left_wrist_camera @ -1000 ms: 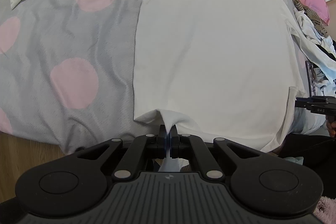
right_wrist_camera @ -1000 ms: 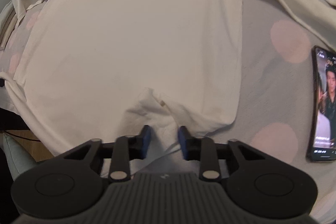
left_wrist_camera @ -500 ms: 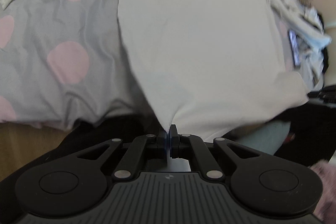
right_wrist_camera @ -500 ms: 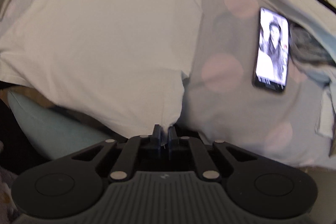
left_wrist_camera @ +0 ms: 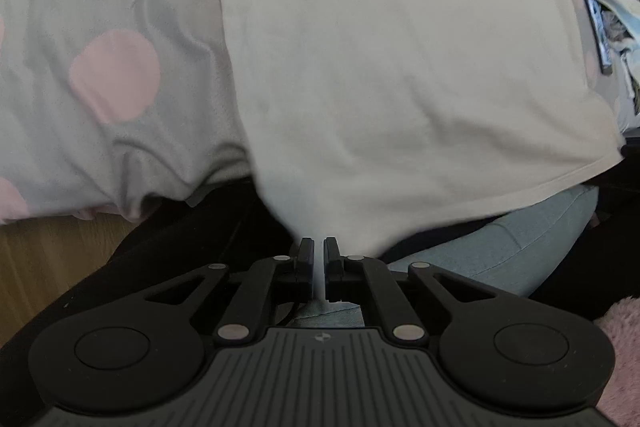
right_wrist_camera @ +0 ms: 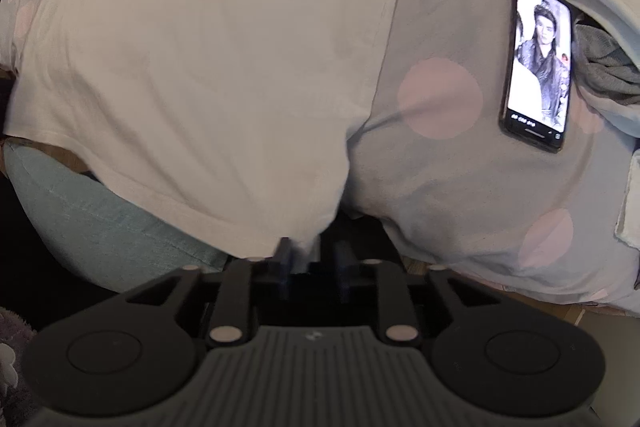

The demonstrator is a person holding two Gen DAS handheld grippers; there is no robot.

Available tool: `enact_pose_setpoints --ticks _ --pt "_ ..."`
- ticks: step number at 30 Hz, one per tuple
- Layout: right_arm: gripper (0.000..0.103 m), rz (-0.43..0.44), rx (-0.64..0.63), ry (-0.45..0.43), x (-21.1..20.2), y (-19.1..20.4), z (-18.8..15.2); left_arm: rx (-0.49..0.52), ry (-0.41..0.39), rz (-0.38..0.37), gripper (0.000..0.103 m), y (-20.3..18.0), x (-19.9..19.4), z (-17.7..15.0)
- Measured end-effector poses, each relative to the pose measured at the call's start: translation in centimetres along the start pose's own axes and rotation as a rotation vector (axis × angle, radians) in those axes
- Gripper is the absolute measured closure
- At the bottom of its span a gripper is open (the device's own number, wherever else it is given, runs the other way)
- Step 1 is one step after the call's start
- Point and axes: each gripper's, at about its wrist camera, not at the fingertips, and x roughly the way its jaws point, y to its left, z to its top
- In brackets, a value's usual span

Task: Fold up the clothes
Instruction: 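Grasp the hem with the right gripper while the left gripper holds and pulls it taut, then open both grippers and release the shirt hem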

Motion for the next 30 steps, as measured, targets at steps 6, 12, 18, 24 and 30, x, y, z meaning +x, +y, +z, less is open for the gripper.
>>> enact_pose_setpoints --ticks 6,12,18,24,30 --pt "0.069 -0.009 0.027 -0.025 -0.3 -0.7 0.3 -0.008 -0.069 -0.023 0.092 0.1 -1.8 0.6" --pt "0.063 -0.105 0.13 -0.15 -2.7 -4.3 1.6 -0.004 -0.199 -0.037 0.09 -1.0 -4.5 2.7" --pt "0.063 -0.229 0.322 -0.39 -7.3 -11.3 1.8 0.019 -0.409 -0.011 0.089 -2.7 -7.8 5.9" --pt "0.06 -0.344 0.487 -0.621 -11.5 -18.0 1.7 0.038 -0.606 0.035 0.084 -4.9 -10.2 10.4" --pt "0.058 -0.402 0.506 -0.688 -12.0 -22.6 3.1 0.067 -0.709 0.094 0.084 -6.7 -9.8 14.2"
